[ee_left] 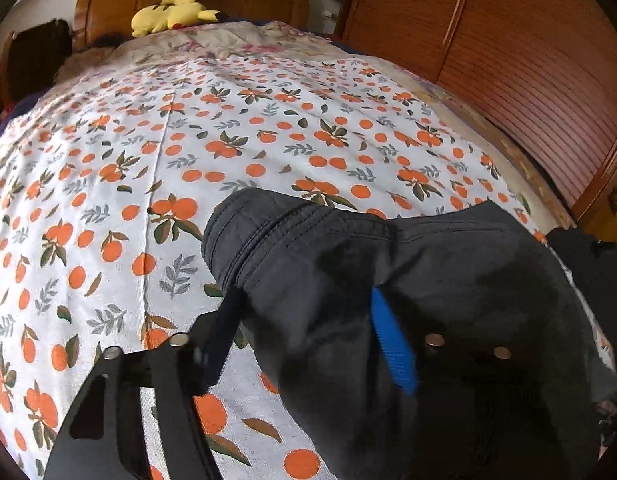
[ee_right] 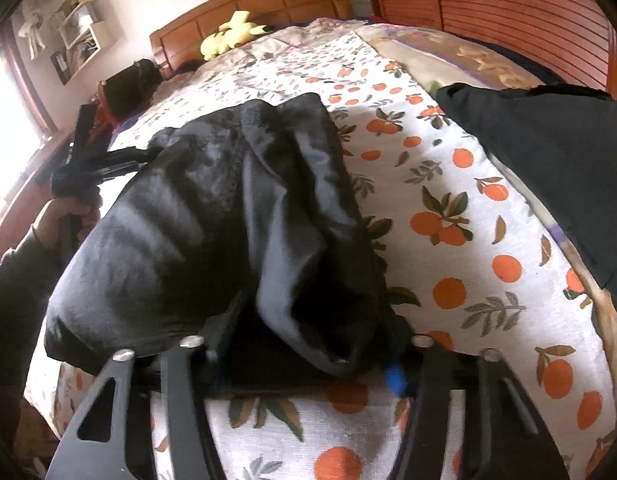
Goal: Fold large clothes
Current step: 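Grasp the jacket with the left gripper while the right gripper holds it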
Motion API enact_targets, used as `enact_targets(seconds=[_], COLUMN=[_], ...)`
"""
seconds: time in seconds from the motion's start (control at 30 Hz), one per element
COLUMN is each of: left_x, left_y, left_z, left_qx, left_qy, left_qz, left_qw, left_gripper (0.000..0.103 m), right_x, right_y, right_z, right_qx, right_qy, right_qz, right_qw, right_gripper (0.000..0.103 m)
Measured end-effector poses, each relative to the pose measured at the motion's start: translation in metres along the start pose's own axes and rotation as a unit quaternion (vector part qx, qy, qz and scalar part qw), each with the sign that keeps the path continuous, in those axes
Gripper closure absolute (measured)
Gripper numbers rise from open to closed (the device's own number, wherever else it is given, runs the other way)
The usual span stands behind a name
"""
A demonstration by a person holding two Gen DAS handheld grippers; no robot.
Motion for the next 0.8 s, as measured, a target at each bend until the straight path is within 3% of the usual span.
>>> enact_targets(seconds=[0.07, 0.1, 0.23, 0.3, 0.47, 0.8], left_x=[-0.004, -0.007, -0.032, -0.040, -0.049, -0.126], left_y=[-0.001, 0.000, 0.009, 0.023, 0.071, 0.140], left_z=[0.001, 0.001, 0.006, 0.010, 0.024, 0.053], left_qx=[0.003, 0.004, 0.005, -0.008, -0.053, -0.112], left_qy=[0.001, 0.001, -0.040, -0.047, -0.040, -0.082], left_qz=[-0.007, -0.009, 0.049, 0.068, 0.066, 0.054], left_qw=[1.0000, 1.0000, 0.9980, 0.9966, 0.9956, 0.9889], left_gripper=[0.054, 0.064, 0.084, 0.086, 0.087, 0.087], right_x=[0.005, 0.008, 0.008, 0.012, 0.014, 0.006], right_y=[0.002, 0.004, 0.015, 0.026, 0.050, 0.112], right_z=[-0.001, -0.001, 0.005, 0.007, 0.016, 0.047], right_qx=[-0.007, -0.015, -0.038, -0.058, -0.089, -0.157], right_qy=[0.004, 0.009, -0.003, 0.006, 0.018, 0.050], right_qz=[-0.003, -0.007, 0.006, 0.008, 0.027, 0.012], right_qw=[1.000, 1.000, 0.999, 0.998, 0.996, 0.986], right_gripper=[0.073, 0.086, 0.095, 0.096, 0.098, 0.098])
Point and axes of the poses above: each gripper's, at about its wrist camera, not at the fingertips, and y roughly against the way its jaws point, x to its left, z to its top, the point moved 1 cm from there along -y, roughly the way its jaws point, and after that the axes turned 9 degrees about -y, right-handed, at the moved point
